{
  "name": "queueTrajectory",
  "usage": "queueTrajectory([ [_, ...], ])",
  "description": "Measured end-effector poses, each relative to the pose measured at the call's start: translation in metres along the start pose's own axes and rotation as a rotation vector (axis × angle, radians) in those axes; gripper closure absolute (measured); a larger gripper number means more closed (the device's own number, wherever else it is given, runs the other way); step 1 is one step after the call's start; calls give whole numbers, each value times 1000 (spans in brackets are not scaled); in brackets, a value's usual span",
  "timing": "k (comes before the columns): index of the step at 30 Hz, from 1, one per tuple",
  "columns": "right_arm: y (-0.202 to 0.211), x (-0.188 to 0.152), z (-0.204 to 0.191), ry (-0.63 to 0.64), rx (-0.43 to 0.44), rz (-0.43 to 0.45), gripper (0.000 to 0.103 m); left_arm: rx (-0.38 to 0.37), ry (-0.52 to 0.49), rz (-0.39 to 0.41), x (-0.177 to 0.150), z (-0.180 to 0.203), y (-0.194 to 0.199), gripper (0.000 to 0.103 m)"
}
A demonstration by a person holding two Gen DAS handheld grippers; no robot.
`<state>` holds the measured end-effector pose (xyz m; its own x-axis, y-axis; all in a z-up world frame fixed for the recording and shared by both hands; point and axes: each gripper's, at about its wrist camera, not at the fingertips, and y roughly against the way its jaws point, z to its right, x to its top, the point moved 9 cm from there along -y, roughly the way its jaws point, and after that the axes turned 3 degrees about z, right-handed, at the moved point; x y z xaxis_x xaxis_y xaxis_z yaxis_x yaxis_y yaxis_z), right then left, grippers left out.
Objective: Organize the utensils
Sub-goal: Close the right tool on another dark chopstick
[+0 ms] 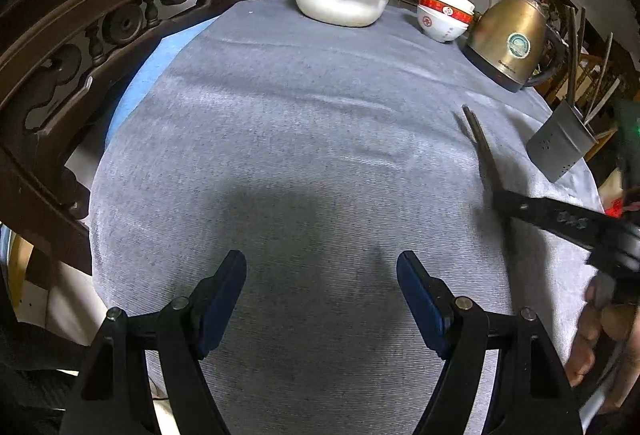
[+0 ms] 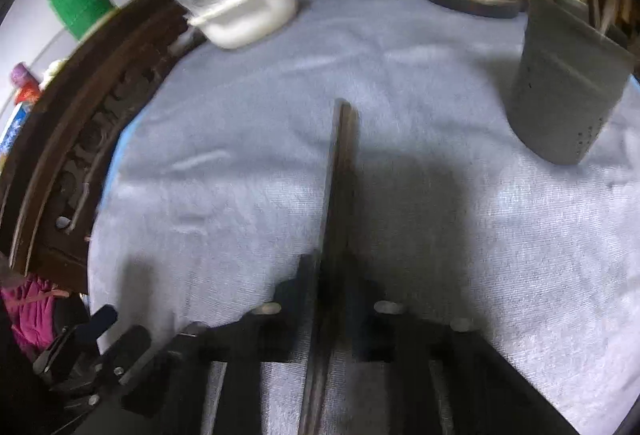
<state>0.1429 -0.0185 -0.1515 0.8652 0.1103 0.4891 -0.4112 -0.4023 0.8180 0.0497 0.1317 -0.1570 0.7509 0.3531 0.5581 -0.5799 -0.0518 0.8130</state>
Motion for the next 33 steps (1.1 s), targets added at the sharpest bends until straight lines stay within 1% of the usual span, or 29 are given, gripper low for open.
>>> queueTrajectory([
  [3,31,6,-2,-59,45,76,90,5,3,0,-1,-2,-3,25],
  [5,48,11,0,-124,79,118,88,-4,13,-10,-2,0,-6,25],
  [6,49,12,0,-146,107,119,83,-12,15,-20,-3,3,-8,25],
  [7,45,9,1,-144,116,88,57,-18,8,-24,-4,6,-8,25],
  [8,39,3,3,-140,105,49,35,-22,-3,-24,-5,9,-7,25],
  [9,38,-3,10,-142,78,57,20,-23,-15,-19,-5,11,-6,25],
  [11,47,-7,24,-155,33,110,20,-19,-35,-1,-3,13,-2,25],
  [12,51,-10,32,-183,18,129,20,-14,-34,6,-2,12,-1,25],
  [14,53,-14,40,-213,13,124,20,-16,-16,-3,-1,11,-3,25],
  [16,51,-15,42,-193,-3,104,20,-22,-2,-14,-1,11,-6,25],
  [20,46,-9,43,-190,1,94,21,-21,-20,-15,-4,15,-5,25],
  [21,46,-8,45,-204,11,92,24,-20,-24,-13,-4,15,-4,25],
  [22,44,-7,46,-222,20,85,36,-19,-27,-13,-4,15,-4,25],
  [23,39,-4,48,-236,19,72,45,-17,-27,-12,-4,14,-3,25],
  [24,34,0,51,-255,17,58,60,-16,-23,-13,-4,13,-3,25],
  [27,22,7,65,-312,-3,23,61,-17,-10,-17,-3,10,-4,25],
  [29,16,11,72,-326,-42,1,61,-15,-11,-14,-2,8,-3,25],
  [30,10,12,74,-333,-42,-24,62,-14,-9,-14,-2,7,-4,25],
  [32,6,17,75,-322,-58,-35,66,-17,-6,-17,-1,7,-5,25],
  [33,3,20,75,-304,-66,-51,77,-18,-6,-20,-2,7,-6,25],
])
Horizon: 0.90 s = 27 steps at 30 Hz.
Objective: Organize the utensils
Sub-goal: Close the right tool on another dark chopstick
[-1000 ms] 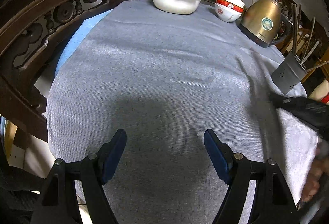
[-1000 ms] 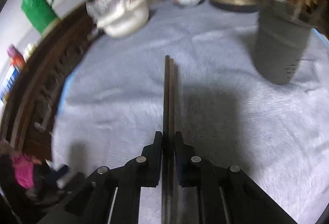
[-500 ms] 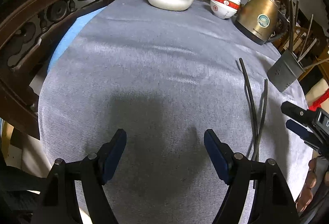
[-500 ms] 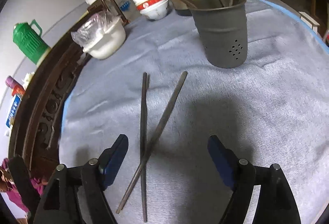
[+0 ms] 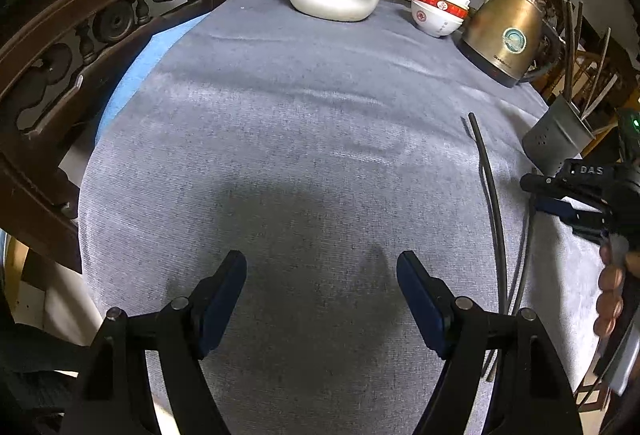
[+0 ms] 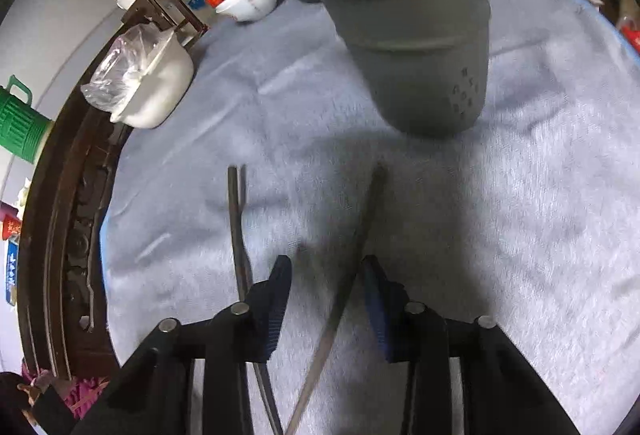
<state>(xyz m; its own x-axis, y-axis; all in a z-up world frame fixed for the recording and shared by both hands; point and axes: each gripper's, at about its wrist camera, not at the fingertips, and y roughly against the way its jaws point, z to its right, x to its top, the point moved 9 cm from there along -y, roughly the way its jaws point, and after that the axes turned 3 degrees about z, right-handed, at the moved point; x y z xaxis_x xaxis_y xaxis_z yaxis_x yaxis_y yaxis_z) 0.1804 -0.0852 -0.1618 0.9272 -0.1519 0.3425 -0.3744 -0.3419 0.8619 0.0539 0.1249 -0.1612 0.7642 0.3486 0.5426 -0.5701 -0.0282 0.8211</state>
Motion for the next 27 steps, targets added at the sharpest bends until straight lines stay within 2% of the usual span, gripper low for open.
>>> queueTrajectory([
  [1,-3,1,0,9,-2,-18,93,-2,-2,-1,0,1,0,25],
  [4,-8,5,-4,59,5,-44,95,-2,-15,1,1,5,0,25],
  [10,5,15,-11,203,-17,-25,96,-27,-45,-6,13,24,-2,25],
  [12,-2,15,-8,229,-41,-50,96,-42,-59,-14,21,35,-5,25],
  [13,-10,12,-5,231,-34,-84,96,-48,-70,-25,25,44,-8,25],
  [22,-14,14,6,240,14,-107,94,-74,-165,-150,60,120,-44,25],
  [27,-12,15,20,220,58,-113,94,-46,-212,-208,72,153,-68,27],
])
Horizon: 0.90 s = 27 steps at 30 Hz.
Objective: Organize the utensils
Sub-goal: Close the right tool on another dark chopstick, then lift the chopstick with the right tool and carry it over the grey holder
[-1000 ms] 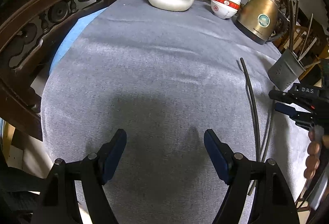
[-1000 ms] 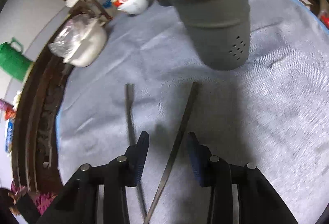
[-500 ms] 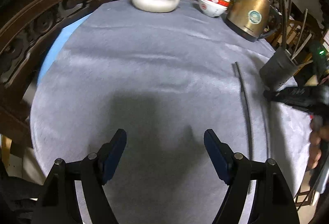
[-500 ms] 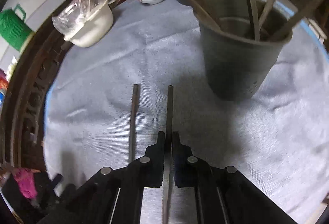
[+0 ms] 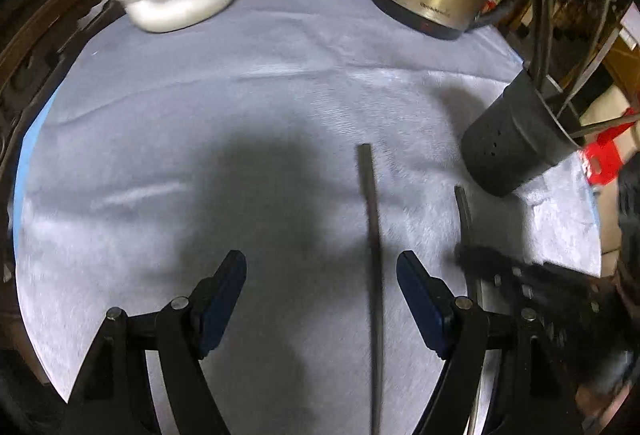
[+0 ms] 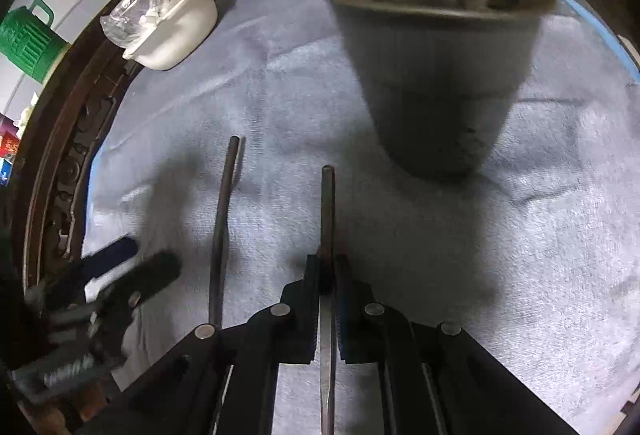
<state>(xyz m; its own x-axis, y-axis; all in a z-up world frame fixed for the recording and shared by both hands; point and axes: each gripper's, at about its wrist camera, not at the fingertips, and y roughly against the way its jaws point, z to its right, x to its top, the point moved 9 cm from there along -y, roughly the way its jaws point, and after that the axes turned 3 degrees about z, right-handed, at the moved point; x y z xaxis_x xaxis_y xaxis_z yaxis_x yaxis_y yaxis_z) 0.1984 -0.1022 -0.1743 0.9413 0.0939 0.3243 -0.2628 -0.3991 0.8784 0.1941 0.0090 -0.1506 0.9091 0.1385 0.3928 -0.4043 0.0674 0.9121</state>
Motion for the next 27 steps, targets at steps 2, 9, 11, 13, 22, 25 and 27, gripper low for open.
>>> queueTrajectory([
  [2,1,-2,2,-4,18,2,94,4,-25,-39,-1,7,-11,52],
  [9,3,-4,5,9,32,-6,96,-36,0,-92,-19,-22,-10,96],
  [11,9,-3,-4,6,62,0,96,-51,37,-93,-26,-40,-3,96],
  [13,12,0,-13,10,71,13,96,-52,80,-97,-31,-58,1,96],
  [22,-11,-4,-29,71,-6,-76,93,-87,107,-111,-25,-76,7,42],
  [25,-14,0,-29,45,0,-92,93,-48,87,-117,-18,-77,4,45],
  [27,-15,3,-24,3,14,-108,92,-40,68,-164,-18,-75,-5,72],
])
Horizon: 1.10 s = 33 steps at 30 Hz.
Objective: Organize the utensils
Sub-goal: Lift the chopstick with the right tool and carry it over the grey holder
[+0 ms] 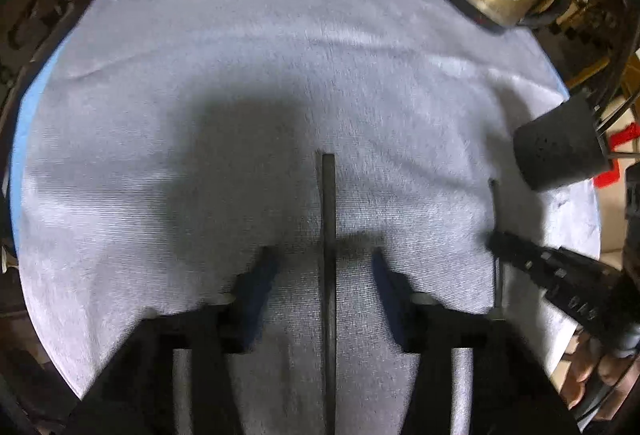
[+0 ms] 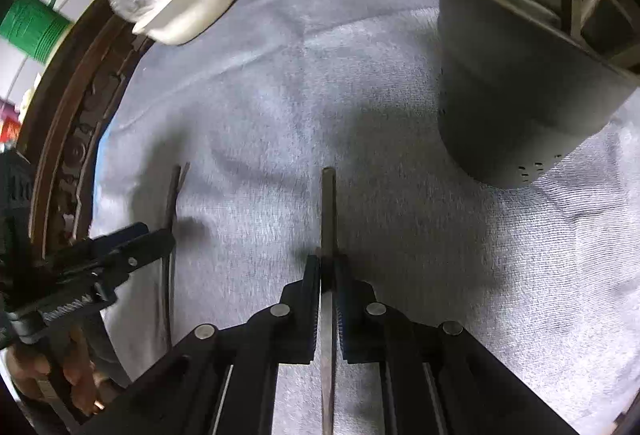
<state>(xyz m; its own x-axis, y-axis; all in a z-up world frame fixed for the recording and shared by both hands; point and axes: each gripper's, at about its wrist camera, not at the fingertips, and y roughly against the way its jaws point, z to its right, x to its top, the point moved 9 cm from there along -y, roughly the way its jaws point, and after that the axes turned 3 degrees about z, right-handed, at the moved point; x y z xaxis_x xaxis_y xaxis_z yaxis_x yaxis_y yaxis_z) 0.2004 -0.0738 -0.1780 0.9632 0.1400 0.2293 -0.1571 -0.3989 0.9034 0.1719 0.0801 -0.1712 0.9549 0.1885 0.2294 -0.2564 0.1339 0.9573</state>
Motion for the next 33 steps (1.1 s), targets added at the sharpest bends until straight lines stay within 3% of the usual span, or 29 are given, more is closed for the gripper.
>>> queueTrajectory([
  [1,-1,4,0,-9,2,-9,93,21,-22,17,4,1,2,77],
  [2,-2,6,1,-12,0,-21,93,20,-28,1,2,5,0,94],
  [3,-2,7,0,-5,-11,-32,93,8,-24,-19,3,6,-3,97],
  [11,-8,6,-16,123,-118,-89,96,-38,-24,-67,-4,0,-1,97],
  [14,-10,5,-20,145,-144,-119,94,-56,32,-94,-6,-5,0,97],
  [17,-14,9,-24,145,-151,-126,94,-32,21,-106,-2,-3,-2,97],
  [21,-13,11,-29,162,-160,-115,94,-6,-16,-105,6,6,-6,96],
  [24,-15,7,-30,173,-157,-80,96,-28,-1,-85,5,16,-9,97],
  [27,-4,-6,-36,157,-104,-25,97,-78,39,-19,-3,14,4,97],
  [29,15,-11,-39,132,-49,56,97,-112,62,37,-4,11,17,97],
  [33,72,-16,-41,82,24,271,97,-177,125,257,0,11,67,97],
])
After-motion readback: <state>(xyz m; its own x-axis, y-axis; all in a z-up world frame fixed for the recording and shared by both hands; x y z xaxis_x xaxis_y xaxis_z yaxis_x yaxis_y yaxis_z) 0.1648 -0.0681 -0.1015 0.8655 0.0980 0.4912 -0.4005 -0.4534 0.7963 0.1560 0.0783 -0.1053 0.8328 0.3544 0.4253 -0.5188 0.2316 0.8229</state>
